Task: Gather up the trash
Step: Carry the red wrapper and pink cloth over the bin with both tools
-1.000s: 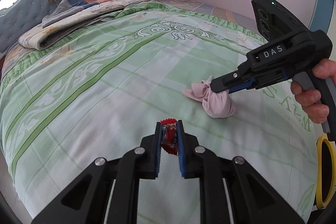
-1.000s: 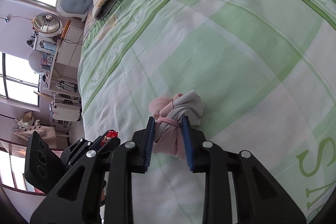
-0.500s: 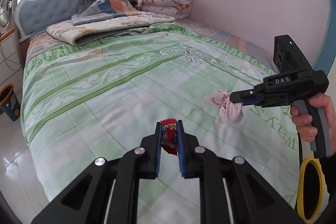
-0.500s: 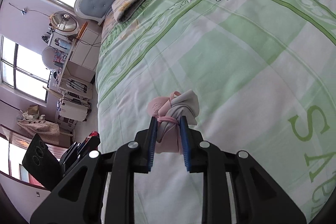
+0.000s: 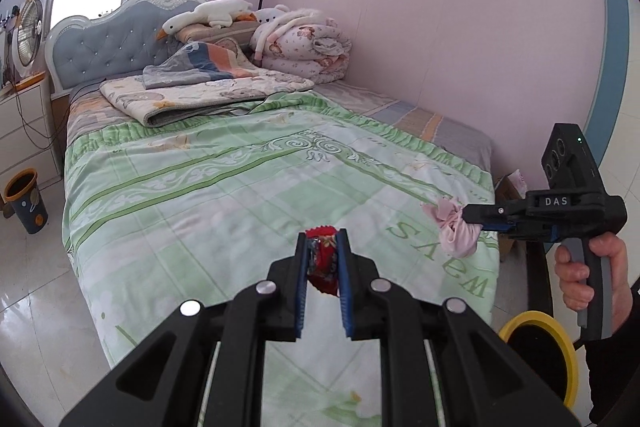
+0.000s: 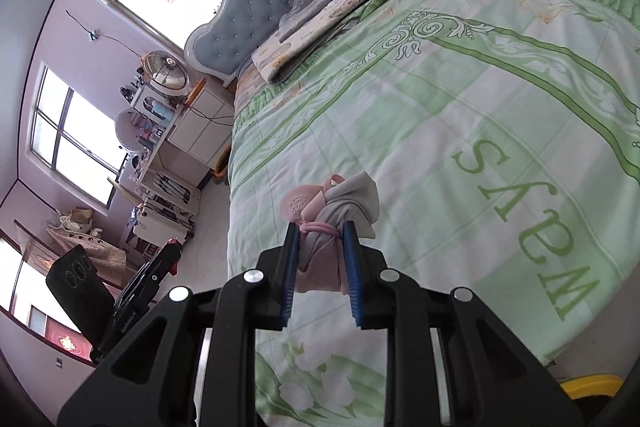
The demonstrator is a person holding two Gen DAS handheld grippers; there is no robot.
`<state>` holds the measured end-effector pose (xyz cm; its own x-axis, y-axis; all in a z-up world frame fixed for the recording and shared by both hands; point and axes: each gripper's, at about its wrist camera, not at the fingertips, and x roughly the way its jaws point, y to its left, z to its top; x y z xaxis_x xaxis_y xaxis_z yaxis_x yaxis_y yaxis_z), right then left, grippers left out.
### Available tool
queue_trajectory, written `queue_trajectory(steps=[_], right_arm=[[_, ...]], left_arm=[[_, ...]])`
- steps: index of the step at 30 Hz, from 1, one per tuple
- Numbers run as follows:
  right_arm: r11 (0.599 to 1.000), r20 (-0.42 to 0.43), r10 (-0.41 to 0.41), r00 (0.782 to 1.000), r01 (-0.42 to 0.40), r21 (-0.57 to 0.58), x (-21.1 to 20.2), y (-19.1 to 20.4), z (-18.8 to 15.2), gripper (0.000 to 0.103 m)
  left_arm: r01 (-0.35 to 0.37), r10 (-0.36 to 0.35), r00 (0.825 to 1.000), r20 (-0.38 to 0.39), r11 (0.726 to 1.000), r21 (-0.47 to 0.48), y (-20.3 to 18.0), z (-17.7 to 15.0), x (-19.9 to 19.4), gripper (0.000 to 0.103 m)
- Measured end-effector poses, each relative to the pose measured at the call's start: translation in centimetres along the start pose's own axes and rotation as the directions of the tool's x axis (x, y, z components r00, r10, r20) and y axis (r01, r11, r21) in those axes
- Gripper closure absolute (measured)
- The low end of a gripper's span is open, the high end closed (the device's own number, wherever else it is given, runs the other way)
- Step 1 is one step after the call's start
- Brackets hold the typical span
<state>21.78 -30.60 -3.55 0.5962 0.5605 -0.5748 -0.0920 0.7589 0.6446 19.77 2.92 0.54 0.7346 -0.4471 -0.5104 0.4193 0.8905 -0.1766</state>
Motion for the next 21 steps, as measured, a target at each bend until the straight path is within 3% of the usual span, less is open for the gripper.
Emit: queue_trajectory(steps=[11, 21], right_arm=[[1.000, 0.145, -0.026, 0.989, 0.027, -0.009, -11.7, -0.9, -6.1, 0.082], [0.994, 0.264, -0.109, 0.958, 0.110, 0.012, -19.7, -2.8, -11.2, 0.082]], left_arm=[[0.154, -0.162, 0.985, 0.065, 0.981, 0.114, -9.9, -0.8, -6.0, 0.090], [0.230, -0.248, 0.966, 0.070, 0.953, 0.200, -16.0, -1.8, -7.7, 0.090]])
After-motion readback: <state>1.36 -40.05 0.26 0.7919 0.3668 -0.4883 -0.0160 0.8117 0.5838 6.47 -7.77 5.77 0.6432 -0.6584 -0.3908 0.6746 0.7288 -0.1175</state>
